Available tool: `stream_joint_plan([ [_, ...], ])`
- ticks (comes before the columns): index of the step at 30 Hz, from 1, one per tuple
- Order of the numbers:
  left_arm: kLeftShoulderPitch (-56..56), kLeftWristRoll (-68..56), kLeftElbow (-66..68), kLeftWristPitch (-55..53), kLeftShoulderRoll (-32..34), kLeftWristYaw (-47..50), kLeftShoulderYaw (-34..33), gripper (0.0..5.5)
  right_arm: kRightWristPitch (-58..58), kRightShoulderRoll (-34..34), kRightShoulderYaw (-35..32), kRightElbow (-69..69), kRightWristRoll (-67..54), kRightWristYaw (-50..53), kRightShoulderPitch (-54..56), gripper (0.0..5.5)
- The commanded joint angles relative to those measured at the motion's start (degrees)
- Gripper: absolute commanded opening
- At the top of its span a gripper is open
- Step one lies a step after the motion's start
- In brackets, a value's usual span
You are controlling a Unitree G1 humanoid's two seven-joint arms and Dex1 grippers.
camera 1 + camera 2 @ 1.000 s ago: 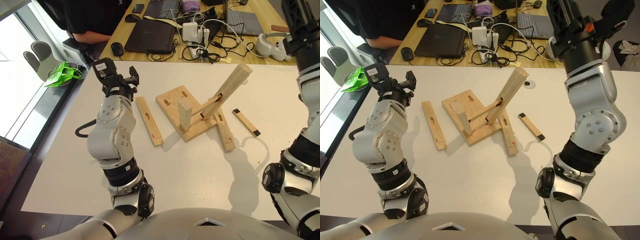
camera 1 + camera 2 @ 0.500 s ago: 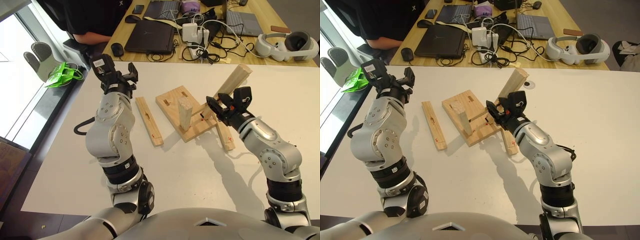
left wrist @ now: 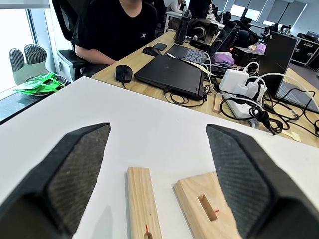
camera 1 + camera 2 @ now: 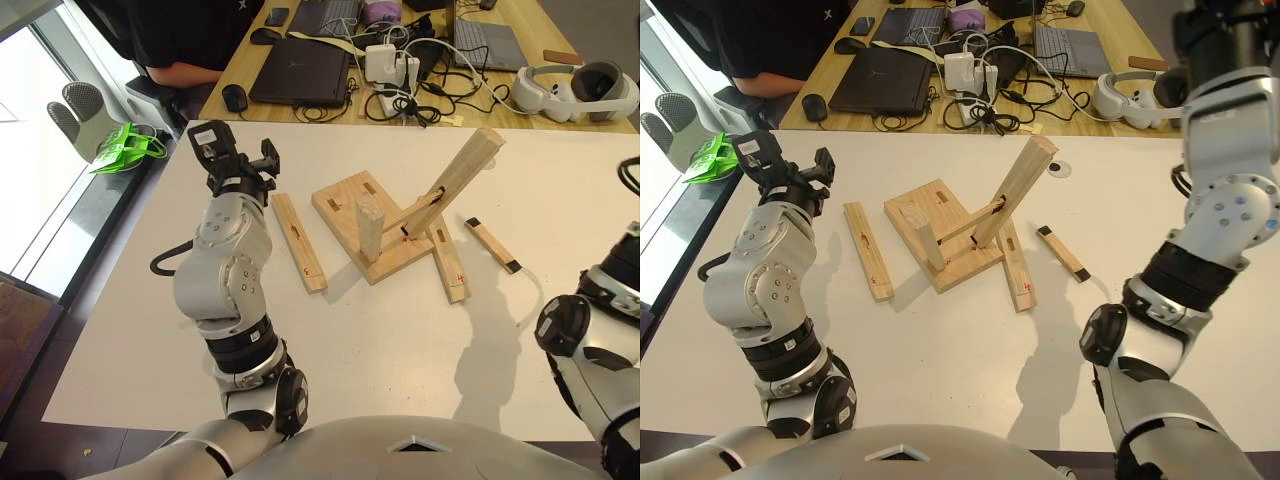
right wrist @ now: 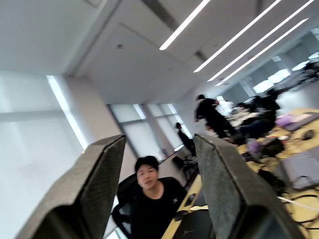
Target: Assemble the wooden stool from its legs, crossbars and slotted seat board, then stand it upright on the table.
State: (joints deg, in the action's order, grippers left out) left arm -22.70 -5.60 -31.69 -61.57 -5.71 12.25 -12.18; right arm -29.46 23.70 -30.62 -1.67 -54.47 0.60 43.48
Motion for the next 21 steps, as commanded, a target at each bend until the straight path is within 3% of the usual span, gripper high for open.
stream_joint_plan([
  [1,3.60,0.24,-2.98,-3.04,-1.81,0.49,2.24,3.55,1.06,1.93,4.59,-3.52,8.34,-5.36,-8.92,2.01],
  [7,6.52,0.12,-5.95,-7.06,-2.24,0.34,4.11,3.55,-2.04,-3.14,14.04,3.22,13.30,-10.97,-25.88,1.00],
  [12,7.43,0.34,-9.73,-12.76,0.48,-0.39,5.17,3.55,-5.18,-6.08,16.68,9.62,11.32,-13.37,-29.44,1.00],
  [16,12.75,-3.43,-19.06,-28.24,11.43,-7.31,7.41,3.55,-7.75,-5.73,15.41,14.24,9.08,-13.32,-31.13,1.00],
  [18,15.59,-7.27,-22.17,-30.82,16.40,-11.88,9.65,3.55,-8.97,-5.81,14.80,16.80,7.98,-12.90,-32.54,1.00],
  [21,12.14,-7.92,-21.51,-30.90,13.95,-11.79,12.09,3.55,-9.84,-6.98,15.36,18.75,7.33,-12.21,-33.68,1.00],
])
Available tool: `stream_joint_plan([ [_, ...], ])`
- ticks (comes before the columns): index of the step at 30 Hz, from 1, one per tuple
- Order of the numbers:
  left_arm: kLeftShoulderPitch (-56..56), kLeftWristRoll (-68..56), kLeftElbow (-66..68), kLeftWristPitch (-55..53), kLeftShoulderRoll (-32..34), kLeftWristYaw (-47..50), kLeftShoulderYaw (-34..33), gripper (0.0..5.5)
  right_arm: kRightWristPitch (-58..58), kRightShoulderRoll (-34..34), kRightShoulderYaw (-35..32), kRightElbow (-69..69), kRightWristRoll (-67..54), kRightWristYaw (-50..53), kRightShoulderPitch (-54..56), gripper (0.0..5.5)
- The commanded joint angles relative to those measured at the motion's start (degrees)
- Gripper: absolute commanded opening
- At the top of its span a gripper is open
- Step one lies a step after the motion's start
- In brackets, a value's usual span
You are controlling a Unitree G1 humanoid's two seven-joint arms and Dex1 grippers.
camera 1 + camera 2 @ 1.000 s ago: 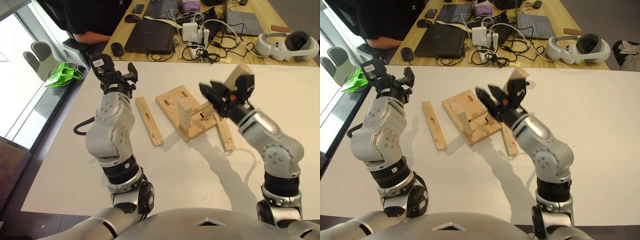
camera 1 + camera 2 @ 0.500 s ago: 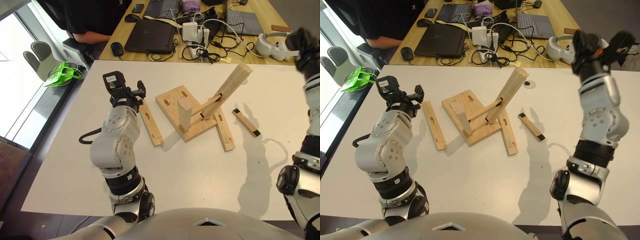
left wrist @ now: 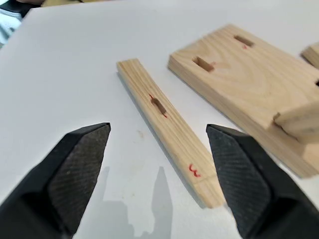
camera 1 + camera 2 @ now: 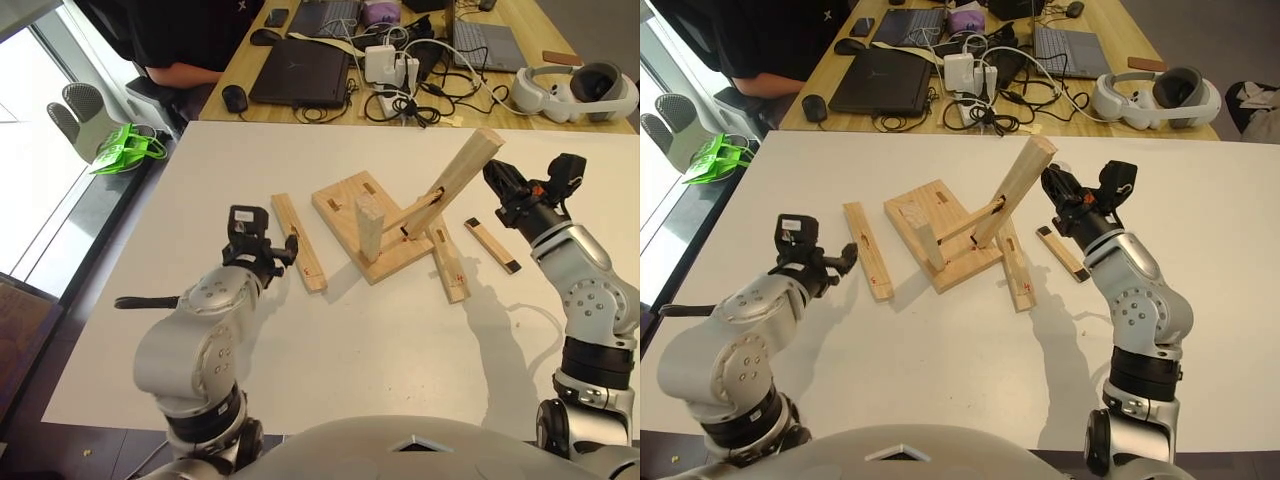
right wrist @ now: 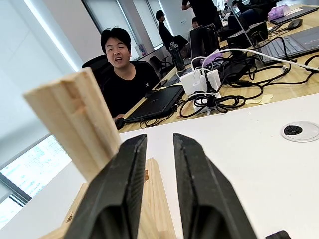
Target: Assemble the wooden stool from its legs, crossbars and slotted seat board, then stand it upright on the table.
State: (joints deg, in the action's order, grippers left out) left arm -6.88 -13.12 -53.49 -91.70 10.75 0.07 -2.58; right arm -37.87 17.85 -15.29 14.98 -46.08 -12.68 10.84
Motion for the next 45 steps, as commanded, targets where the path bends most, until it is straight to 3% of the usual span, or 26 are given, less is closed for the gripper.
stream_joint_plan([
  [1,-5.87,0.99,1.82,-0.41,-5.04,2.16,3.17,3.55,-1.76,-2.01,0.83,2.62,-1.46,1.34,-0.89,1.00],
  [5,-9.45,4.93,6.74,5.24,-12.41,7.41,5.91,3.26,-3.59,-4.37,3.19,4.51,-2.46,1.82,-0.70,0.96],
  [12,-9.79,9.10,9.27,9.11,-12.51,9.92,7.23,2.36,-5.91,-6.52,3.85,8.19,-4.91,3.46,-2.43,0.96],
  [19,-12.43,11.24,14.43,11.23,-13.95,10.03,3.83,2.36,-8.36,-8.35,5.43,11.69,-8.28,5.41,-2.49,0.96],
  [29,-19.46,12.14,31.56,23.80,-14.68,9.94,-0.35,2.36,-10.46,-6.84,6.46,12.88,-12.03,4.94,-2.17,0.96],
  [35,-18.46,12.08,31.59,25.00,-13.06,9.34,-1.47,2.36,-6.23,-2.51,-1.77,9.38,-14.25,4.31,5.74,0.96],
  [41,-16.75,12.63,27.75,23.66,-11.41,8.98,-0.69,2.32,-2.46,2.07,-1.85,8.42,-9.69,2.29,12.53,1.96],
  [45,-18.54,13.12,27.60,24.08,-11.63,9.07,-0.08,2.32,-0.68,3.90,1.55,2.63,-3.34,-1.94,11.12,1.96],
])
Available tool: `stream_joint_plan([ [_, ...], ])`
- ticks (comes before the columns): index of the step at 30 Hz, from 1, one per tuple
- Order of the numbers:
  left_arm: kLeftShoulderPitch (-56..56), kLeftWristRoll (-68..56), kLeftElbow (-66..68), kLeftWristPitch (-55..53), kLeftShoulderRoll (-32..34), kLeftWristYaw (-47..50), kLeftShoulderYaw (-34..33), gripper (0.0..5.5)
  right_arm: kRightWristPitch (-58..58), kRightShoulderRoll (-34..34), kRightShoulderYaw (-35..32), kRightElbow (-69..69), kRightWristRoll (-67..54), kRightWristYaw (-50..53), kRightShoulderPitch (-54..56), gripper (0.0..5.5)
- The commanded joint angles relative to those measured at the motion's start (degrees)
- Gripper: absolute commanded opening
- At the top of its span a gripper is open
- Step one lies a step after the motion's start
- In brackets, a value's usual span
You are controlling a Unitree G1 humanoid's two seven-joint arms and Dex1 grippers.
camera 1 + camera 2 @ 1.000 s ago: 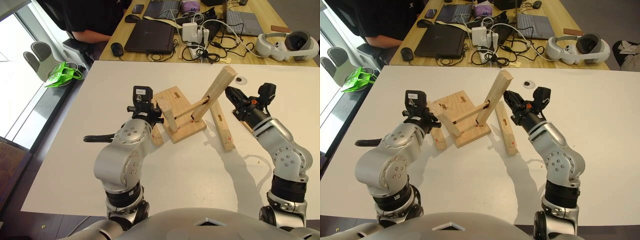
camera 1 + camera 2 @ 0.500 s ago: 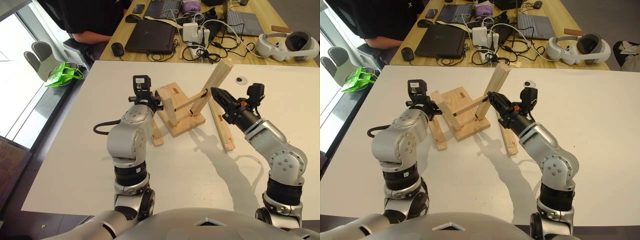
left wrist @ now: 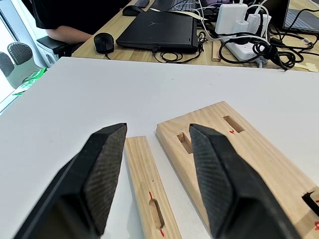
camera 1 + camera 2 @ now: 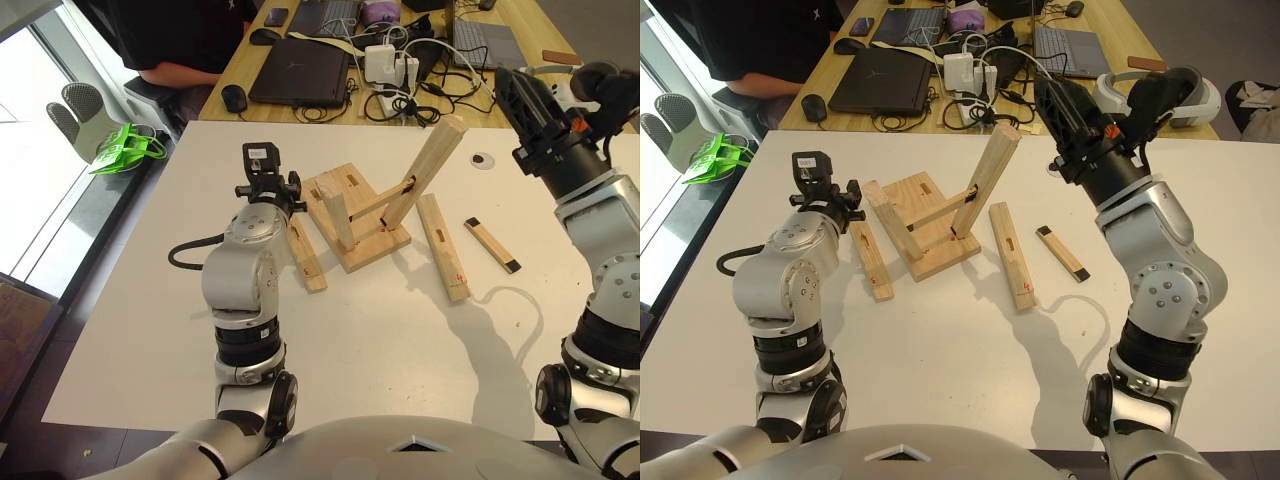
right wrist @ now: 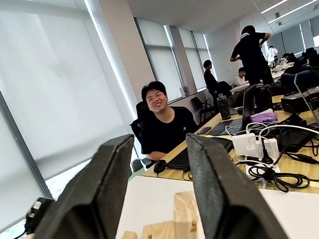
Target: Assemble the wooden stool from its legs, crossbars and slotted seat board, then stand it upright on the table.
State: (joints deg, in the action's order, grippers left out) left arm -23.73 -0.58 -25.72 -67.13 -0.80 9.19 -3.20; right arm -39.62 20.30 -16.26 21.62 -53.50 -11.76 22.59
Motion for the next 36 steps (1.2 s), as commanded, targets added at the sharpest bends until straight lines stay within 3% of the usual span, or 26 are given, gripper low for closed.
stream_joint_plan([
  [1,-1.93,0.61,-0.17,-0.41,-0.26,0.00,0.63,2.32,1.31,1.55,3.34,-5.42,5.10,-3.91,-0.81,1.96],
  [14,-2.07,1.02,-0.15,0.71,-2.05,0.32,2.06,2.32,1.34,0.18,8.93,-12.87,9.62,-13.27,-1.79,1.96],
  [18,-1.92,1.34,-0.23,0.78,-2.33,0.27,2.26,2.32,2.28,-0.30,10.09,-14.90,12.91,-12.63,-1.12,1.96],
  [25,-1.64,1.67,-0.11,0.95,-2.19,0.01,2.80,2.32,4.09,-3.85,9.91,-16.63,15.84,-9.97,-0.67,0.98],
  [31,-1.27,1.91,-0.39,0.96,-1.95,0.20,2.55,2.32,3.95,-5.19,8.81,-16.06,16.84,-7.33,-1.10,0.97],
  [36,-0.85,2.27,-0.90,0.92,-0.77,0.23,1.13,2.32,2.58,-5.46,9.21,-5.83,20.89,-0.09,-8.75,0.96],
])
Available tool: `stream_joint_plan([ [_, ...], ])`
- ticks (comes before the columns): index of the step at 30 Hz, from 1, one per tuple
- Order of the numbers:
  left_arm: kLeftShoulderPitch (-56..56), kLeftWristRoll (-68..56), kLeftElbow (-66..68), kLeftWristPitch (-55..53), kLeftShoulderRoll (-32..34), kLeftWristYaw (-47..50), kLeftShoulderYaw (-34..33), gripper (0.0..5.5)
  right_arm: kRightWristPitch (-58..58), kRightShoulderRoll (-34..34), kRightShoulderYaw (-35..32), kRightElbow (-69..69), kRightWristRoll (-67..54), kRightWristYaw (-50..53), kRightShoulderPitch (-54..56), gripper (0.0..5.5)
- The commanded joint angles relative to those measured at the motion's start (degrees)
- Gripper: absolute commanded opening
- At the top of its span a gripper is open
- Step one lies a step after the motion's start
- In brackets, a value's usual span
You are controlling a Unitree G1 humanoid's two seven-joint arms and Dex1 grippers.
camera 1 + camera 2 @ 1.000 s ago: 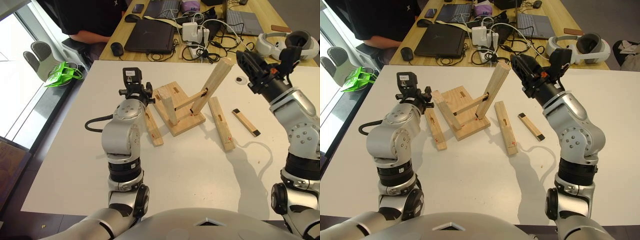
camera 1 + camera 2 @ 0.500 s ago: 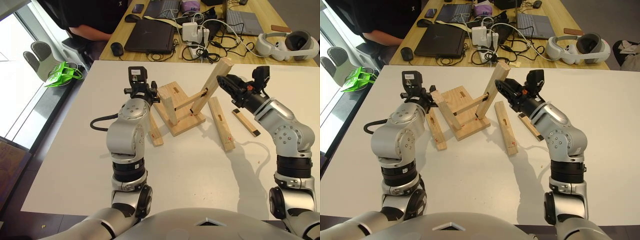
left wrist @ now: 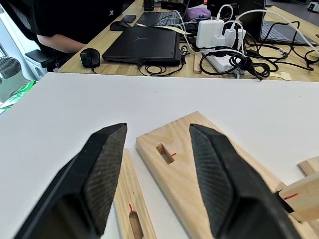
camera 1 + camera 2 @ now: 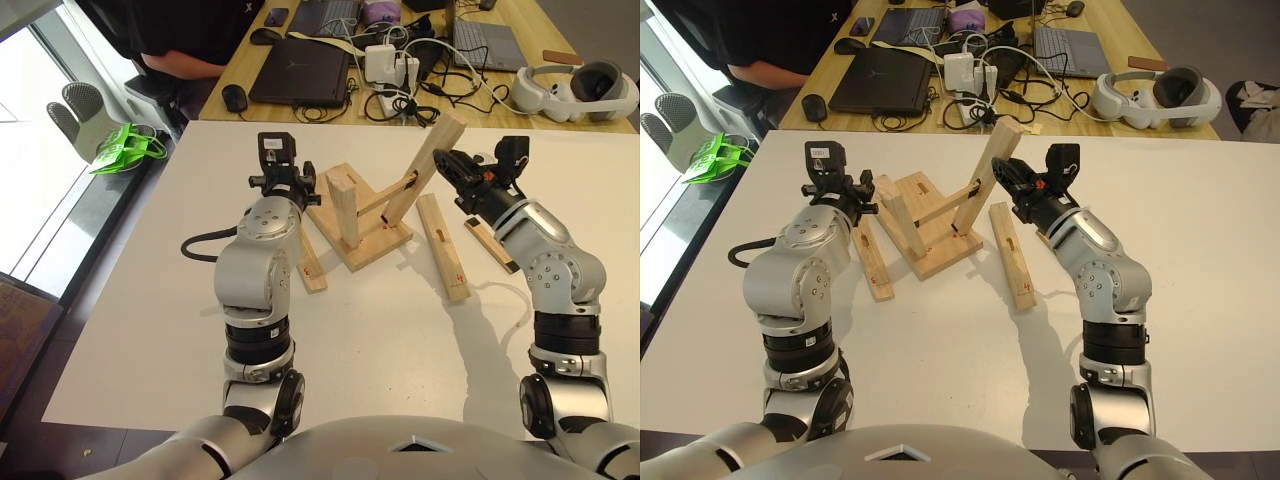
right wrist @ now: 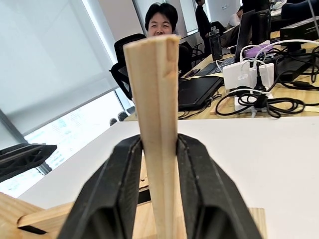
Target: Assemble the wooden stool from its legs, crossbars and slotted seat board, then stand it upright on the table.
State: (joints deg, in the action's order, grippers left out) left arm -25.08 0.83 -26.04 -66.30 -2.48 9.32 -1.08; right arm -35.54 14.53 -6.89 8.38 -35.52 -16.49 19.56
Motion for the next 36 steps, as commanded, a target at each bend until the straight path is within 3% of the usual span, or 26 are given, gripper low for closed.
stream_joint_plan([
  [1,0.53,1.04,-0.66,0.11,1.23,0.00,-1.42,2.32,-1.71,0.35,0.59,10.57,3.75,5.59,-7.54,0.95],
  [12,1.78,1.72,-2.23,-0.62,4.17,-1.52,-3.14,2.32,-5.44,-4.33,4.35,26.66,2.32,11.28,-15.71,0.95],
  [13,2.13,1.77,-2.55,-0.76,4.45,-1.71,-3.22,2.32,-5.27,-4.70,4.34,27.23,2.37,11.65,-15.99,1.33],
  [19,4.24,1.93,-4.86,-1.75,5.42,-2.32,-3.52,2.32,-4.98,-5.72,2.47,29.89,-1.39,10.07,-15.68,2.40],
  [23,7.96,2.42,-10.28,-3.41,3.75,-1.57,-4.69,2.32,-8.85,-1.11,-5.32,29.95,-19.23,4.72,-11.58,2.46],
  [27,10.28,2.18,-15.51,-6.60,-1.42,0.29,-7.43,2.32,-5.33,-0.38,-16.87,21.39,-38.59,16.01,-1.86,2.46],
  [31,11.30,2.36,-16.64,-8.33,-4.43,1.52,-8.20,2.32,0.36,0.01,-20.61,12.55,-31.40,26.72,0.82,2.46],
  [36,11.09,2.25,-15.40,-8.30,-3.80,2.18,-10.87,2.32,-0.20,-0.25,-9.71,10.63,-13.33,29.08,-9.25,2.46],
])
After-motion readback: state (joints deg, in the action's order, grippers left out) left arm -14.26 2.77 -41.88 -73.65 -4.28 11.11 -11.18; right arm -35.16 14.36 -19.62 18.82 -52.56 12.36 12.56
